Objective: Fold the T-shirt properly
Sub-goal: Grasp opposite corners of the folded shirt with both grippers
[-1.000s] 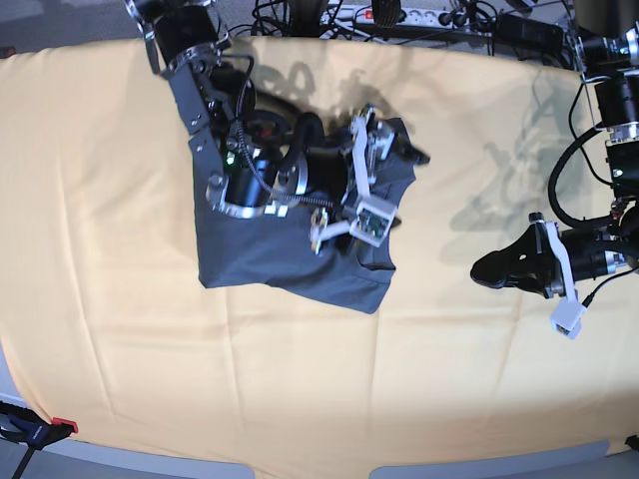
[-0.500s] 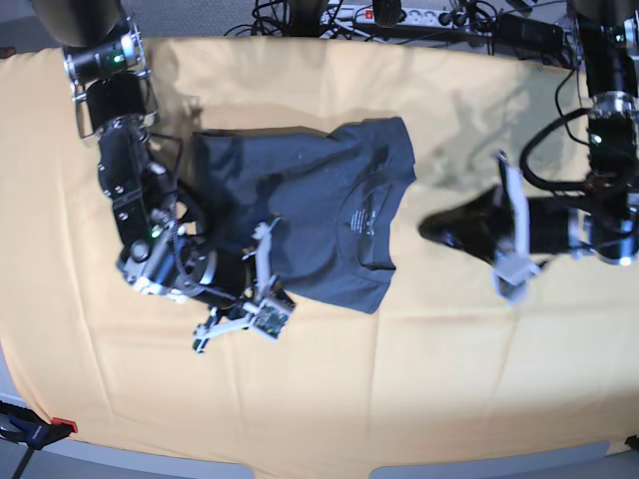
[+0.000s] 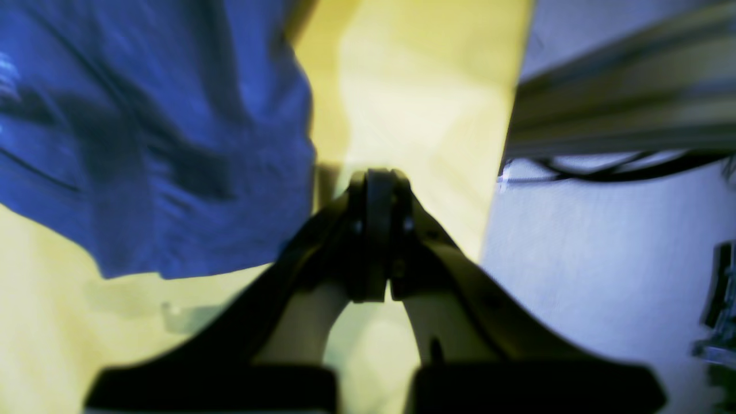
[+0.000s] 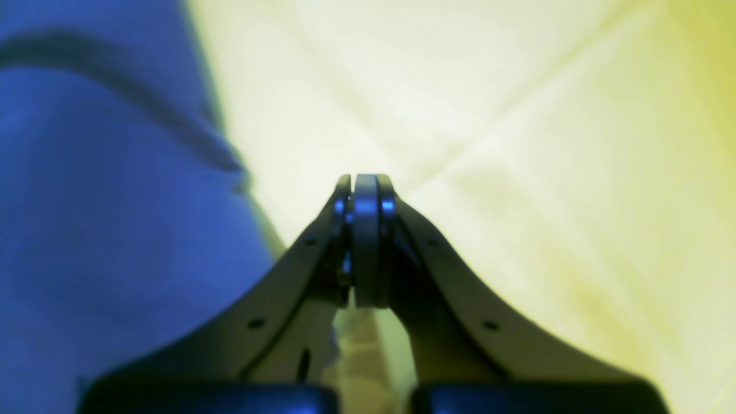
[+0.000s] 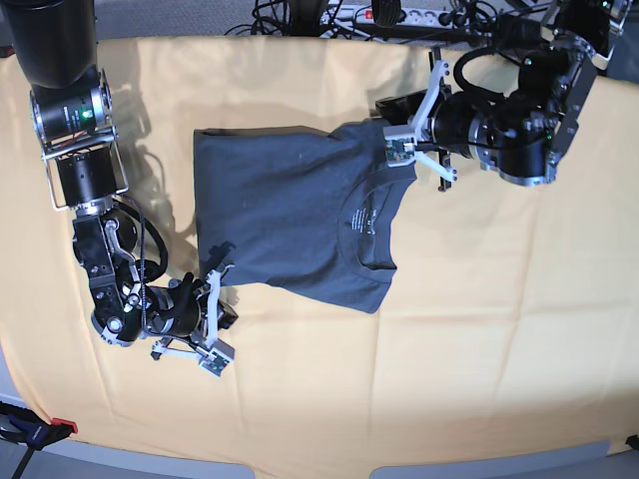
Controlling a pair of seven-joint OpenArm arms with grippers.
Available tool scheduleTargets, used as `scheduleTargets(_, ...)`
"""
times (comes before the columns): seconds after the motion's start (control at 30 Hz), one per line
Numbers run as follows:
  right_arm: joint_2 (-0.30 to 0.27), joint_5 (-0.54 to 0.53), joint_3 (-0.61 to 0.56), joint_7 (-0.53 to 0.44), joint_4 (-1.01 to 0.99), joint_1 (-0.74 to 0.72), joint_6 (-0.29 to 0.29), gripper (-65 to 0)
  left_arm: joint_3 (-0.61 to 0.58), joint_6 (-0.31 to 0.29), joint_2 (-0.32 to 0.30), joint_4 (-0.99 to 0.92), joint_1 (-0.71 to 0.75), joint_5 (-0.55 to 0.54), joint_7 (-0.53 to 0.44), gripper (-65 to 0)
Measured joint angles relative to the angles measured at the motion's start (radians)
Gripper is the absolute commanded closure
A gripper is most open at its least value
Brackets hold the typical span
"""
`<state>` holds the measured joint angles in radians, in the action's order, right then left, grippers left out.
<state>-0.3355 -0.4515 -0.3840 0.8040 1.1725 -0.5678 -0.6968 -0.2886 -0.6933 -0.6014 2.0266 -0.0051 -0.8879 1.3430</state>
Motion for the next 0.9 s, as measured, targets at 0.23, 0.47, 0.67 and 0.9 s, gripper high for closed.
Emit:
scheduleTargets(0.23, -0.022, -0.01, -0.098, 0.042, -0.02, 0.013, -0.002, 0.0, -0.012, 0.0, 0.0, -0.005, 0.024, 0.17, -0.111, 0.0)
scheduleTargets(0.47, -0.027, -0.092, -0.114, 0.128, -0.017, 0.01, 0.0, 0.0, -0.012, 0.0, 0.0, -0.103, 0.022, 0.193, -0.164, 0.0)
scheduleTargets(0.67, -0.031, -0.195, -0.114, 0.253, 0.029, 0.01, 0.0, 0.0, -0.012, 0.046, 0.002, -0.171, 0.01, 0.295, -0.36, 0.0)
scheduleTargets(0.9, -0.135, -0.333, -0.115, 0.272, 0.153, 0.058, 0.0, 0.0, -0.012, 0.106, 0.003, -0.224, -0.044, 0.461, -0.489, 0.0)
